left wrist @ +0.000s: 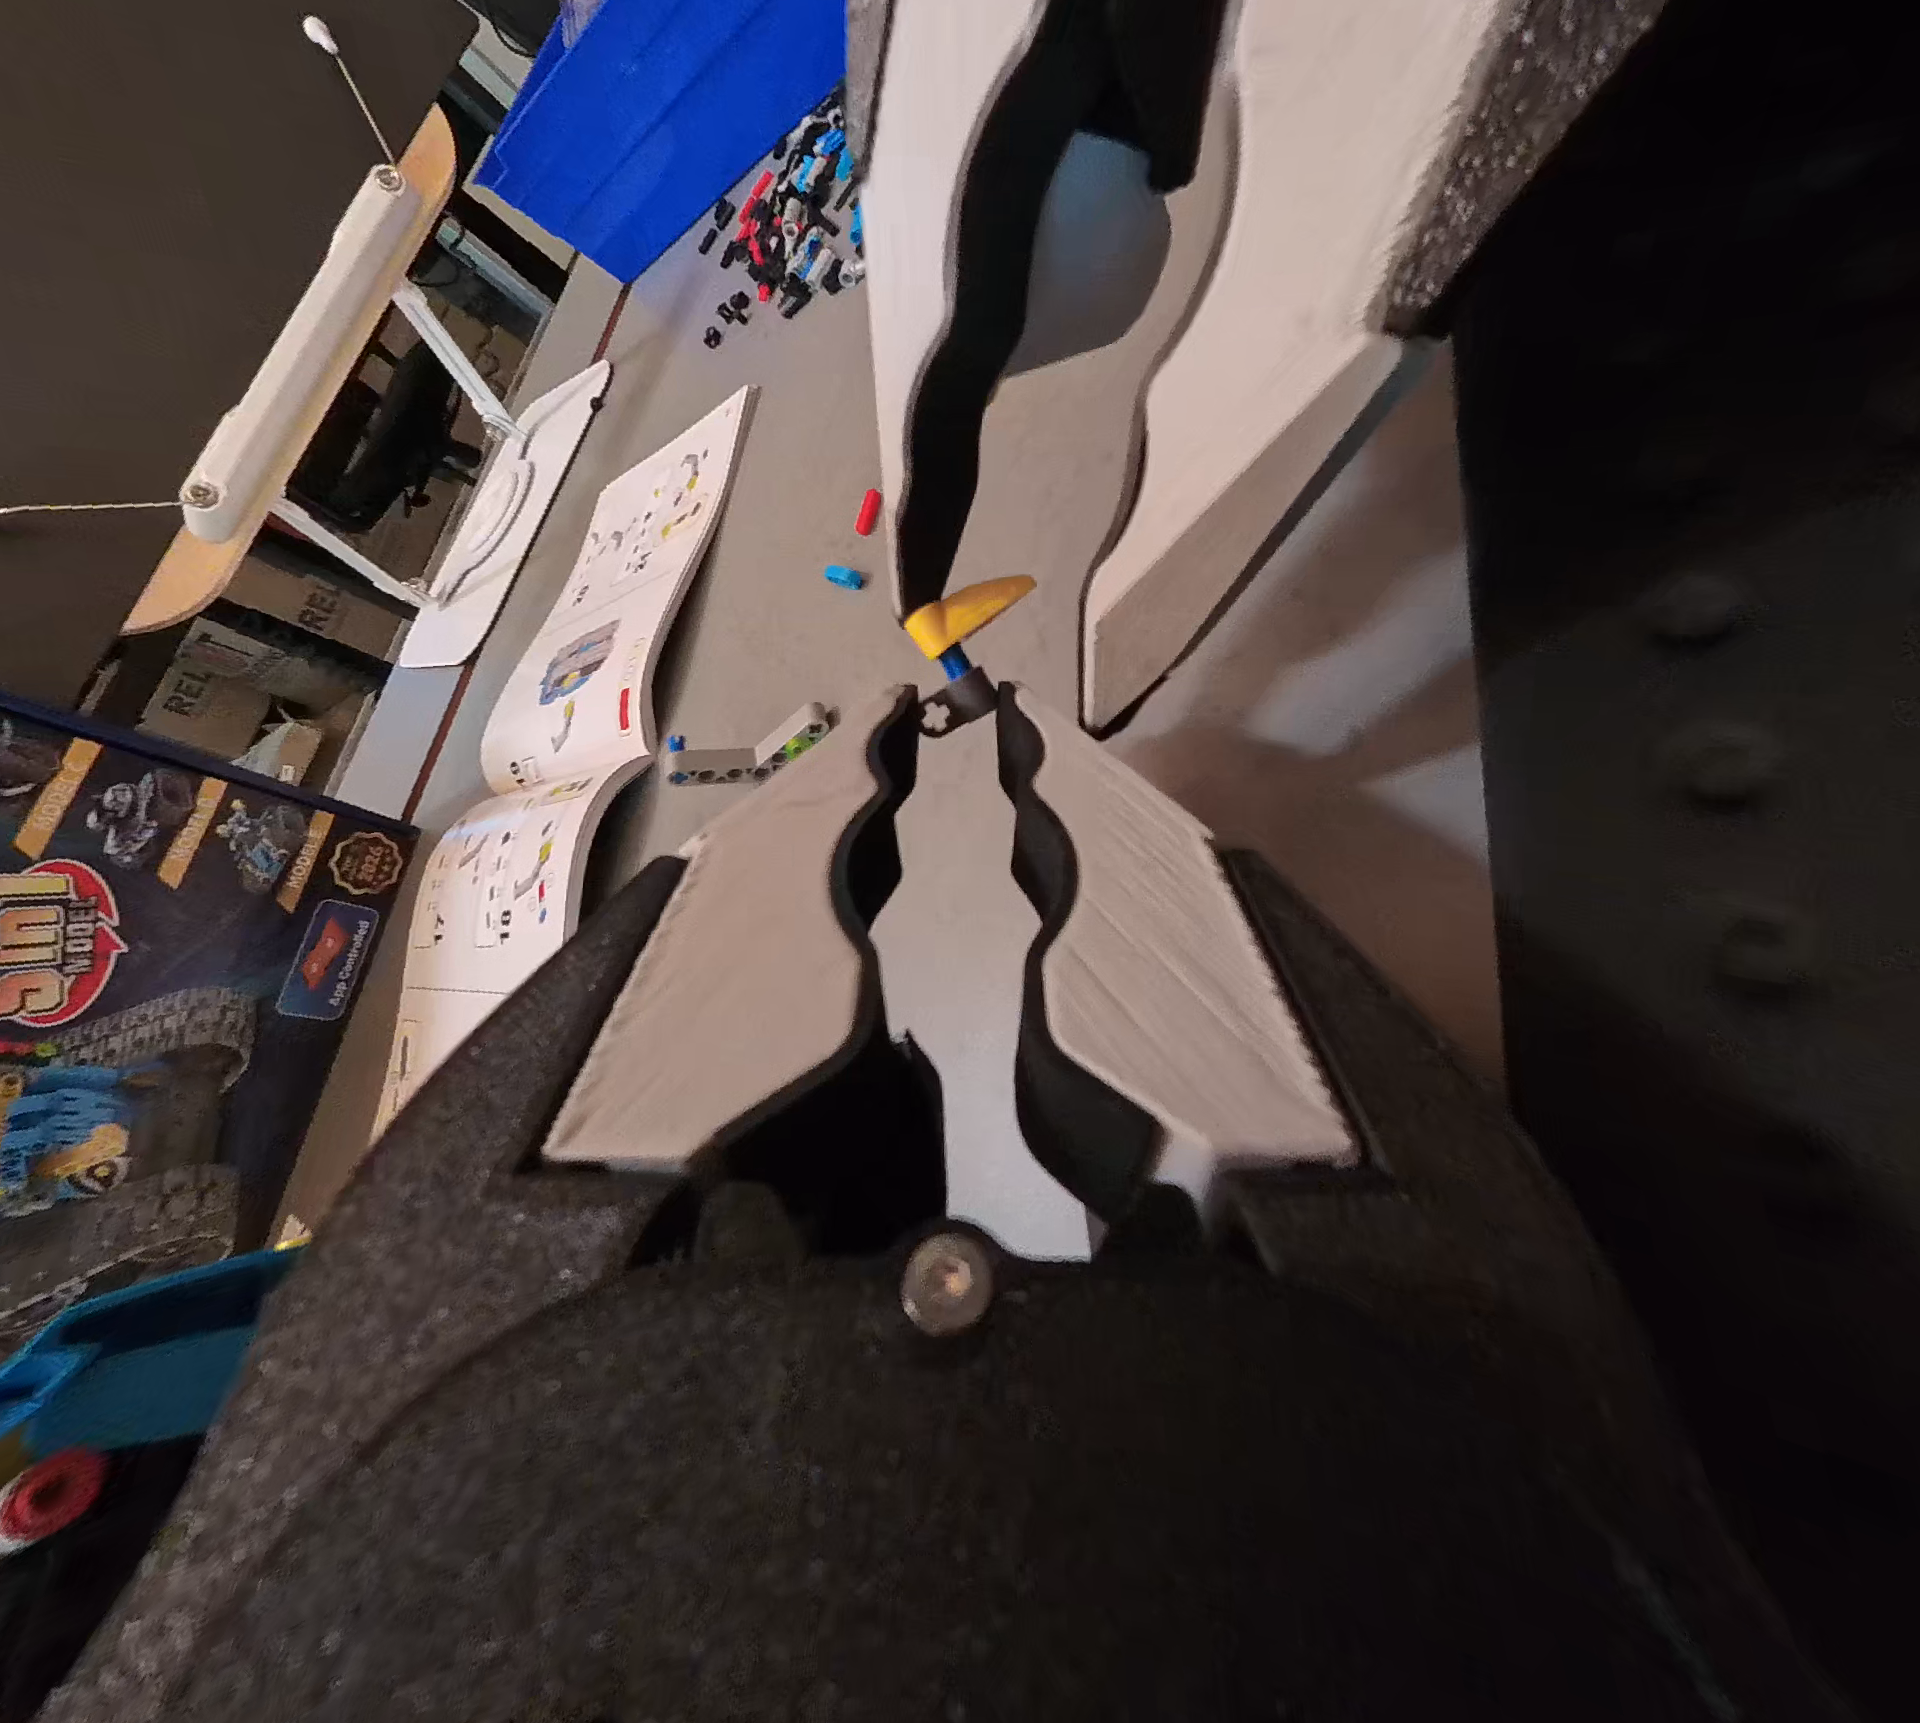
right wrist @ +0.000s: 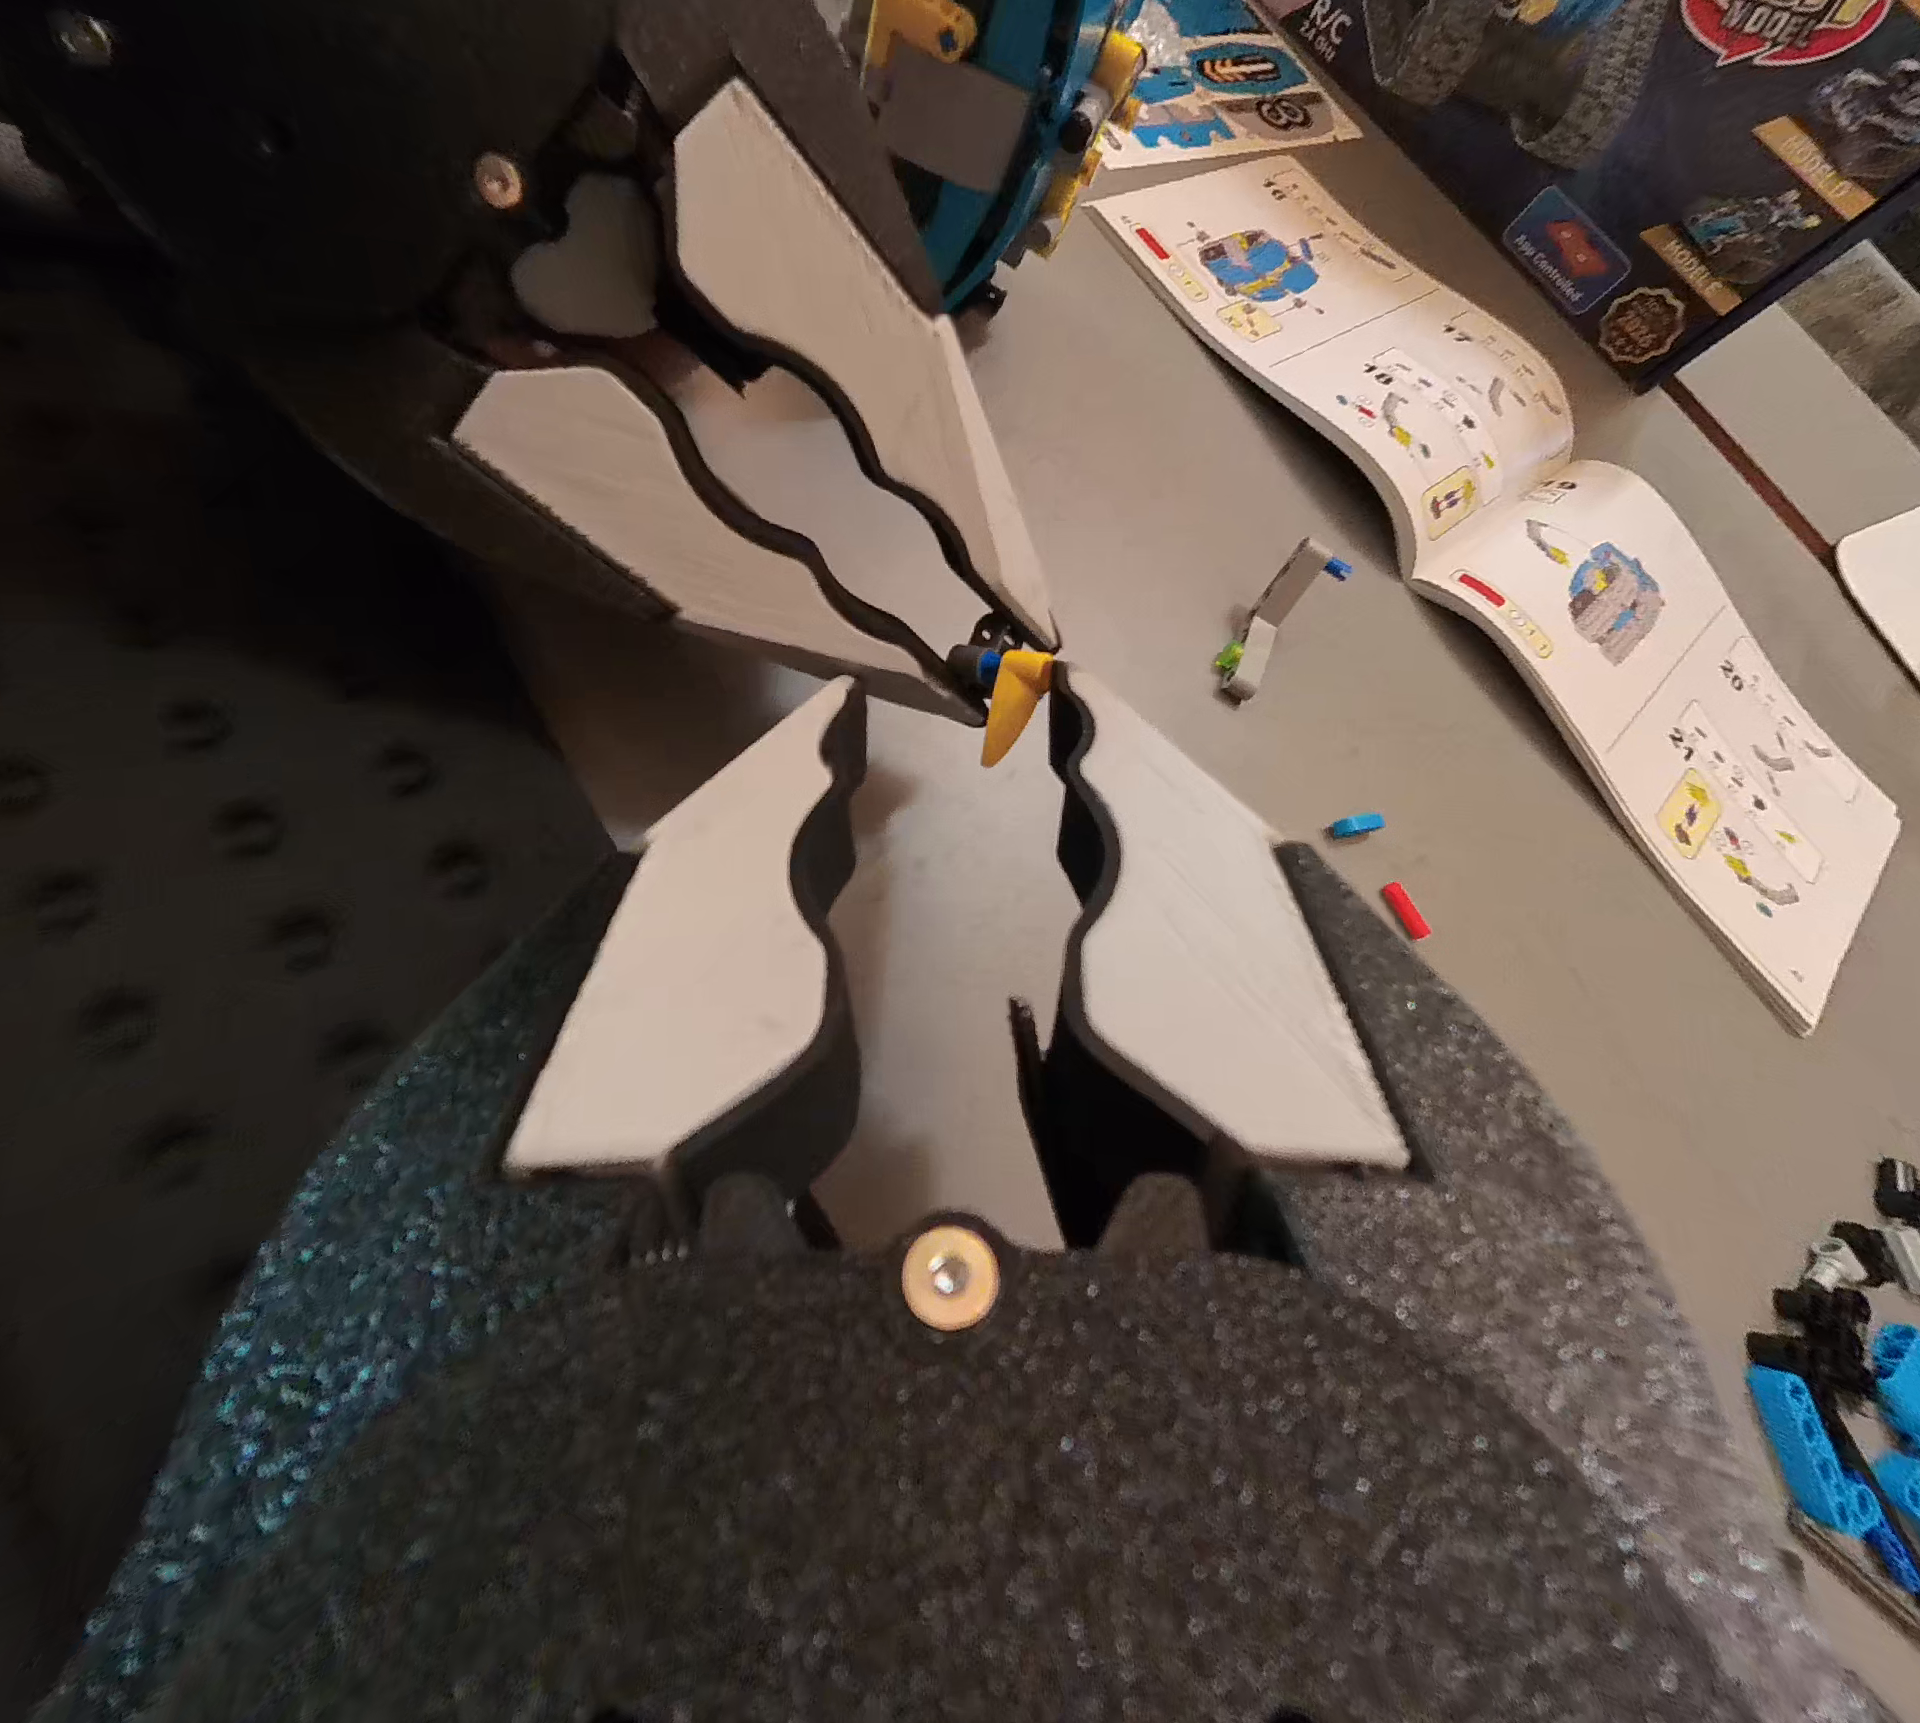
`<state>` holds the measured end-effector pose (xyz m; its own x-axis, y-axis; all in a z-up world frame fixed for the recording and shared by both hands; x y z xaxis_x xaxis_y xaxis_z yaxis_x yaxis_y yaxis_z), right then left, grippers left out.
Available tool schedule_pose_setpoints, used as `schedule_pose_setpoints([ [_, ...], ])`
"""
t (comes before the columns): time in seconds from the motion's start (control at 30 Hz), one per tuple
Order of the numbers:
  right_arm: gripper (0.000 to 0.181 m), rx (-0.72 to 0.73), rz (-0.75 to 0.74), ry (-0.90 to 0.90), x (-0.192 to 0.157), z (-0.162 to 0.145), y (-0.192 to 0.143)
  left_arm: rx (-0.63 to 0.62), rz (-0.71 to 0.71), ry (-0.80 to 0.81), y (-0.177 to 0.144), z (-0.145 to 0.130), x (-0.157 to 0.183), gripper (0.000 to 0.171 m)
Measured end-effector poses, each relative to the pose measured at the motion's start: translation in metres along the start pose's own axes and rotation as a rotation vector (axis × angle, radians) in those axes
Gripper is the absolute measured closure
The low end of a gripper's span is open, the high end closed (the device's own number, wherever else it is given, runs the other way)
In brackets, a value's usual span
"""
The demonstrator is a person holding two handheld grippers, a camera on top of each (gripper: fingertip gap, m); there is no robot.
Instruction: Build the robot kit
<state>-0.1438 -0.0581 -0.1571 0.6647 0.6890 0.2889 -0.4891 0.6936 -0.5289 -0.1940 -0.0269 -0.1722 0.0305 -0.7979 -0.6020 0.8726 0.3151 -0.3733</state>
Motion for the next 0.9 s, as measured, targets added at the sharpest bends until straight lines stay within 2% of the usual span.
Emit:
schedule_pose_setpoints([
  [0.17,0.146,0.036,0.023,0.040,0.004,0.003,-0.004,0.030,0.013,-0.014,-0.001,0.003,-0.004,0.157],
  [0.23,0.146,0.081,0.054,0.108,0.009,0.006,-0.008,0.055,0.027,-0.006,-0.002,0.006,-0.006,0.157],
  [0.33,0.136,0.184,0.139,0.278,0.023,0.013,-0.021,0.097,0.058,0.048,-0.006,0.012,-0.005,0.157],
  [0.4,0.131,0.257,0.263,0.453,0.036,0.013,-0.031,0.162,0.080,0.068,-0.012,0.020,-0.007,0.157],
  [0.47,0.125,0.319,0.591,0.700,0.037,0.015,-0.040,0.271,0.077,0.095,-0.021,0.031,-0.004,0.157],
  [0.5,0.115,0.334,0.759,0.832,0.036,0.016,-0.041,0.322,0.088,0.120,-0.026,0.036,-0.003,0.157],
  [0.53,0.115,0.325,0.906,0.924,0.032,0.016,-0.041,0.372,0.095,0.144,-0.031,0.041,-0.001,0.156],
  [0.63,0.124,0.260,1.184,0.956,0.006,0.020,-0.041,0.502,0.100,0.196,-0.044,0.053,0.005,0.157],
  [0.73,0.141,0.274,1.280,0.949,-0.002,0.027,-0.045,0.558,0.089,0.215,-0.050,0.057,0.009,0.156],
  [0.9,0.158,0.260,1.248,0.940,-0.004,0.026,-0.043,0.574,0.083,0.226,-0.052,0.059,0.011,0.156],
])
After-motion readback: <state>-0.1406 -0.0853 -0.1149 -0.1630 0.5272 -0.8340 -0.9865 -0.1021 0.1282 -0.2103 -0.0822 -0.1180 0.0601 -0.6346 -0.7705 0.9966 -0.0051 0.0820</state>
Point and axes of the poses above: each gripper's, where its closed fingertips meet, y out along the fingers, z out of its top, x = y × z across the jaws, the point moved 5 cm from there along -y, back along the fingers, and after that the axes turned 1 degree about x, right-handed, at the moved point
